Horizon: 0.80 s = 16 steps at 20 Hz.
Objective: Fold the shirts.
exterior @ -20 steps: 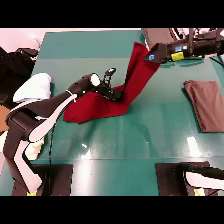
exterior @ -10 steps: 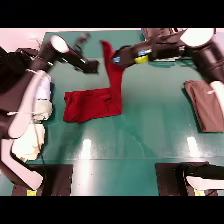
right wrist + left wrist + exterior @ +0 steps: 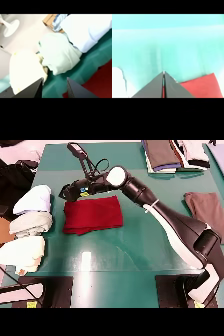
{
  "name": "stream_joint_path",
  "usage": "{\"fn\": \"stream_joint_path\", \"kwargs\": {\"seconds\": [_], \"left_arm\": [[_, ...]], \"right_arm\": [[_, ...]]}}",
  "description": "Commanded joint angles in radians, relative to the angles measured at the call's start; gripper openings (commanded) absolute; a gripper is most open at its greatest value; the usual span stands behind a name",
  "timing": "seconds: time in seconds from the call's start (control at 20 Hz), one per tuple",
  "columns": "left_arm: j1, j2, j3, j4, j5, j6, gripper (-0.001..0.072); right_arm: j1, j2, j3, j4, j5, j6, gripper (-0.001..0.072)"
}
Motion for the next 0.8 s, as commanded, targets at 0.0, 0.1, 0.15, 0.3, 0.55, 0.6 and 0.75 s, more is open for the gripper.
{"fn": "stream_joint_path", "kwargs": {"seconds": [0.0, 0.1, 0.15, 0.3, 0.55, 0.6, 0.75], "left_arm": [[0.014, 0.047, -0.002, 0.009, -0.006, 0.001, 0.0023], [-0.024, 0.047, -0.03, 0.009, 0.007, 0.002, 0.0023], [-0.045, 0.047, -0.05, 0.008, 0.013, 0.002, 0.0024], [-0.113, 0.047, -0.103, 0.009, 0.038, 0.015, 0.0024], [-0.186, 0.045, -0.137, 0.005, 0.111, 0.028, 0.0024], [-0.185, 0.045, -0.137, -0.004, 0.114, 0.028, 0.0024], [-0.185, 0.045, -0.137, -0.004, 0.112, 0.028, 0.0024]], "right_arm": [[-0.079, 0.042, -0.071, -0.037, 0.072, 0.001, 0.0359], [-0.187, 0.131, -0.233, -0.036, 0.116, 0.002, 0.0359], [-0.243, 0.173, -0.323, -0.037, 0.132, 0.023, 0.0357], [-0.427, 0.274, -0.613, -0.032, 0.128, 0.05, 0.0416], [-0.568, 0.246, -0.837, 0.063, 0.111, 0.039, 0.0628], [-0.558, 0.218, -0.832, 0.087, 0.115, 0.034, 0.0628], [-0.489, 0.105, -0.757, 0.171, 0.112, 0.01, 0.0627]]}}
